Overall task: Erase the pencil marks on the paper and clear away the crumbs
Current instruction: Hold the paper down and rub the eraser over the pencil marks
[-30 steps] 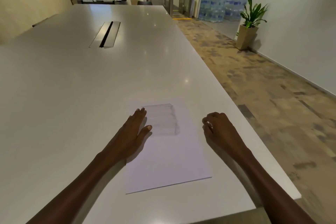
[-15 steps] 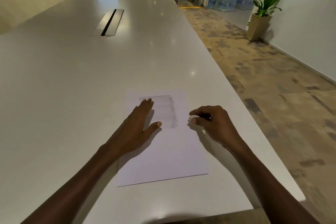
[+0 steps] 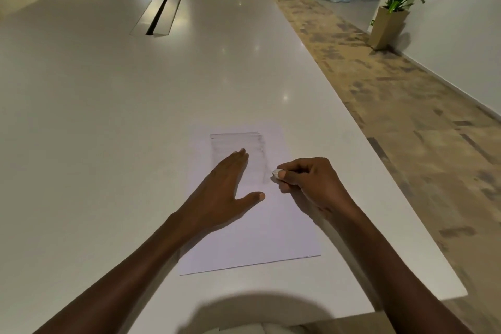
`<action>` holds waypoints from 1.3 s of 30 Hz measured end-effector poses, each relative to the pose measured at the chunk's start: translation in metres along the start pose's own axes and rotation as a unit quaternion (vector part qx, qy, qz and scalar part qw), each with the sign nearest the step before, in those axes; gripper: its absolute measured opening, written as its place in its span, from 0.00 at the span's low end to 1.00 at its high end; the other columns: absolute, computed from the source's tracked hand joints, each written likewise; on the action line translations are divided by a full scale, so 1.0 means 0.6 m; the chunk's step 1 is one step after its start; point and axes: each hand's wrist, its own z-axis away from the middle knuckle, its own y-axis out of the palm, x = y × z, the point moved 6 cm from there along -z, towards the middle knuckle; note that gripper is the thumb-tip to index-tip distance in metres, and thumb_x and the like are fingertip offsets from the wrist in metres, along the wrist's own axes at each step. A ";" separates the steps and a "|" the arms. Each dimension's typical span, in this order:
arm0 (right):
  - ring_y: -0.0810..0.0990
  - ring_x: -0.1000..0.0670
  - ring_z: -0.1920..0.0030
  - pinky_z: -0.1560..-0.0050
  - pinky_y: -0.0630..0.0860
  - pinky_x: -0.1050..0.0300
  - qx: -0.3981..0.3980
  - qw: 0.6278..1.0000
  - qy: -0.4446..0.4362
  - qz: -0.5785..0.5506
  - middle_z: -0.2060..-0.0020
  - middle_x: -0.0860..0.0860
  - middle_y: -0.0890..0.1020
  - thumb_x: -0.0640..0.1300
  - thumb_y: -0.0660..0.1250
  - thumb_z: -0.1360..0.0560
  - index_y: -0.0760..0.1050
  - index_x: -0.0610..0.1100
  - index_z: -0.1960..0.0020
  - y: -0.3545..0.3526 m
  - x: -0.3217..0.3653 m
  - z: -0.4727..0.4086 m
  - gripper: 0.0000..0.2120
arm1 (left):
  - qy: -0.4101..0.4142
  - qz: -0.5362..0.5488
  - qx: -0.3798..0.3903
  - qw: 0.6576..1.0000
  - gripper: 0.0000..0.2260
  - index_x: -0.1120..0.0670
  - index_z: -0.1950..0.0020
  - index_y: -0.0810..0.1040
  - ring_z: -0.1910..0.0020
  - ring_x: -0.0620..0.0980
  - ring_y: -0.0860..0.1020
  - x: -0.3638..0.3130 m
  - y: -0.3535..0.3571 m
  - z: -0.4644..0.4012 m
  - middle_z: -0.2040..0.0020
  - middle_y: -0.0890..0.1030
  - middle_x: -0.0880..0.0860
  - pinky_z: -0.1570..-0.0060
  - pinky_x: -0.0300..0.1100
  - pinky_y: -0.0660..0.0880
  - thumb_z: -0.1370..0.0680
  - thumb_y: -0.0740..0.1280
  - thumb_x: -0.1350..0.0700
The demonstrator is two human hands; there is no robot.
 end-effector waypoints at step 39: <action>0.81 0.52 0.65 0.60 0.79 0.50 0.034 0.857 -0.322 0.401 0.65 0.48 0.85 0.37 0.71 0.26 0.84 0.39 0.60 0.037 0.058 -0.076 0.06 | -0.007 -0.150 0.008 0.989 0.49 0.53 0.20 0.44 0.21 0.46 0.45 0.000 0.019 -0.011 0.20 0.42 0.46 0.24 0.44 0.51 0.29 0.53 0.23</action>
